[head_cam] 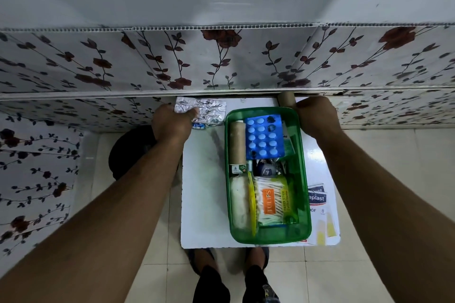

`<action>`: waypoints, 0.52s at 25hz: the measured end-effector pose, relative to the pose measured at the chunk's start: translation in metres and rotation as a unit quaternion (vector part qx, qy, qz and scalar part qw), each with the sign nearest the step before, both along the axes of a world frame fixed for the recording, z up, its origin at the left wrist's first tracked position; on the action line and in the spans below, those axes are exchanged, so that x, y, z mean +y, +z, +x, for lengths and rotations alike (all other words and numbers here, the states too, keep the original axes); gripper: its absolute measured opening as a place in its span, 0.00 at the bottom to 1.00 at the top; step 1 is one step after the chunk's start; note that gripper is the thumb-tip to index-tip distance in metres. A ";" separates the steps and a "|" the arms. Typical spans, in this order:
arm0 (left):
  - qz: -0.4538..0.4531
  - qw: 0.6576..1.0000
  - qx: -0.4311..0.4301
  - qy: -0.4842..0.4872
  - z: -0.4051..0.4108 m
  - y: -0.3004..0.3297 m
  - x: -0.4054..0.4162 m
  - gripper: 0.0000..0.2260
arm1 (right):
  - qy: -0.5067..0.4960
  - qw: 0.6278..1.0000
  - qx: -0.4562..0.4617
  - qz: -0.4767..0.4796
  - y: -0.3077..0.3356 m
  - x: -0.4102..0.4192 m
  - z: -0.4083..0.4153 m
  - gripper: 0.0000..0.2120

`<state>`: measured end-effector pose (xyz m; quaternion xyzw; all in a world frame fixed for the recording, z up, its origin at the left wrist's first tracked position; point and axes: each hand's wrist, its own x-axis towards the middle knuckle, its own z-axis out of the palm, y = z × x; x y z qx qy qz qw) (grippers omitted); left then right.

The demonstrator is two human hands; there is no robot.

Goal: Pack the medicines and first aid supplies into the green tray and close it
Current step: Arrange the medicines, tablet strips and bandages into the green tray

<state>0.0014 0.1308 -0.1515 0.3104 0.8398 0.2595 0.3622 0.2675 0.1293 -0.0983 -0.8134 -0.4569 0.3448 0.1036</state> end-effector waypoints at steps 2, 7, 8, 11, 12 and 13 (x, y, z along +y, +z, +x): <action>0.011 0.998 -0.040 0.052 -0.001 0.010 -0.004 0.17 | 0.004 1.000 -0.004 -0.002 0.000 0.000 0.000 0.22; 0.095 0.984 -0.046 0.145 -0.015 0.065 -0.036 0.13 | -0.057 0.996 0.012 0.062 0.017 -0.027 0.012 0.17; 0.133 0.981 -0.036 0.134 -0.011 0.086 -0.046 0.11 | -0.069 0.995 0.020 0.072 0.021 -0.036 0.015 0.14; 0.189 0.979 -0.075 -0.017 0.028 0.134 -0.062 0.05 | -0.108 0.990 0.047 0.077 0.028 -0.059 0.022 0.14; 0.172 0.978 -0.079 -0.086 0.045 0.135 -0.063 0.04 | -0.120 0.988 0.055 0.077 0.027 -0.065 0.024 0.15; 0.148 0.975 -0.074 -0.147 0.062 0.131 -0.062 0.04 | -0.128 0.987 0.061 0.076 0.027 -0.070 0.028 0.15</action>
